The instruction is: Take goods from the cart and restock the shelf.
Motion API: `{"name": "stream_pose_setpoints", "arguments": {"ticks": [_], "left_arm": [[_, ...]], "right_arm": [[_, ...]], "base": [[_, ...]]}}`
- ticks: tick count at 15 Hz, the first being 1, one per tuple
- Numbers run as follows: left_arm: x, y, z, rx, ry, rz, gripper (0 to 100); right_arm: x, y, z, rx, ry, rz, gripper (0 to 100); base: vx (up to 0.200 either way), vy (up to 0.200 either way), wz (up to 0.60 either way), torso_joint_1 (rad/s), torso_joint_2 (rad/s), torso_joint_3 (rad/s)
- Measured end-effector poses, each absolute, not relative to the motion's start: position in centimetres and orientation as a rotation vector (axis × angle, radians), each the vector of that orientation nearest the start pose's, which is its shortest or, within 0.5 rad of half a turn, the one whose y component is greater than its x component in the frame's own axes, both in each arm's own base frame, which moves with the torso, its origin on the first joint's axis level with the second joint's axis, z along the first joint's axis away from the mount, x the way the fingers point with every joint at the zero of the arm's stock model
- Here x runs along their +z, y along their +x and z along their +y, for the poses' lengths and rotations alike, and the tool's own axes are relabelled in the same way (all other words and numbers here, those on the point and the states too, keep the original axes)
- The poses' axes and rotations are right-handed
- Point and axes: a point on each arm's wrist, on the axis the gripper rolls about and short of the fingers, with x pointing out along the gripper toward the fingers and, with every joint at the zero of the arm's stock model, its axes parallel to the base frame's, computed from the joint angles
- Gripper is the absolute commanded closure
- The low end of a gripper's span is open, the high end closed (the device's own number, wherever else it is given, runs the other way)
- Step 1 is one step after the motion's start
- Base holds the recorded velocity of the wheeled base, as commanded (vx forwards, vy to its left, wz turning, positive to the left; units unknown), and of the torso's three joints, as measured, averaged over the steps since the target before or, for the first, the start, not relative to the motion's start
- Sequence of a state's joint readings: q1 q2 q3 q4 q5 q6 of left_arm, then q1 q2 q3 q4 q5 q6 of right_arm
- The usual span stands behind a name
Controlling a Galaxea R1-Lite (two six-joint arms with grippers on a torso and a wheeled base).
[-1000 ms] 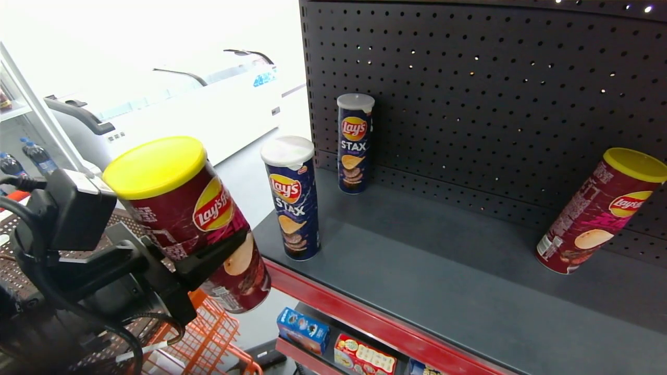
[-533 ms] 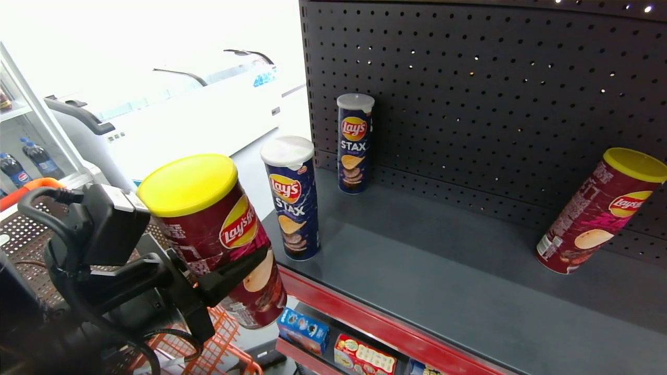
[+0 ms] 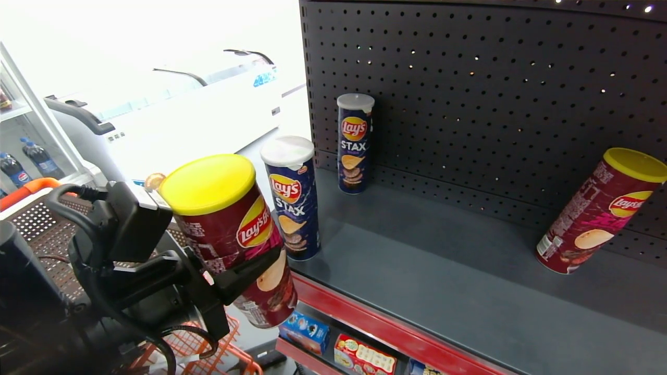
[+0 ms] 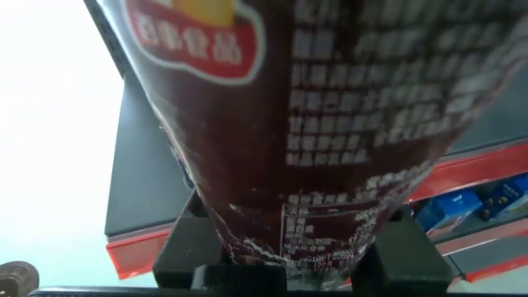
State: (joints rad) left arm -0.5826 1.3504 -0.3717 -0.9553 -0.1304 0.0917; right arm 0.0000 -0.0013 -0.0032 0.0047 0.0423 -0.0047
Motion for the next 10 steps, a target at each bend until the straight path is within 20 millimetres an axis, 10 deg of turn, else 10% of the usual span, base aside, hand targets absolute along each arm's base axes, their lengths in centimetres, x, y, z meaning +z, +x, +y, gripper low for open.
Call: {"name": "stream_pose_setpoints", "arguments": {"ticks": [3, 10], "left_arm": [[18.5, 16.4, -11.6, -0.734, 0.095, -0.005, 100], [17.5, 16.9, -12.3, -0.749, 0.104, 0.031, 100]], "right_arm": [[7.6, -2.3, 0.1, 0.042, -0.007, 0.000, 0], [7.6, -2.3, 0.1, 0.042, -0.006, 0.000, 0]], "base": [[0.000, 0.000, 0.00, 0.000, 0.00, 0.000], [0.000, 0.000, -0.60, 0.000, 0.00, 0.001]]}}
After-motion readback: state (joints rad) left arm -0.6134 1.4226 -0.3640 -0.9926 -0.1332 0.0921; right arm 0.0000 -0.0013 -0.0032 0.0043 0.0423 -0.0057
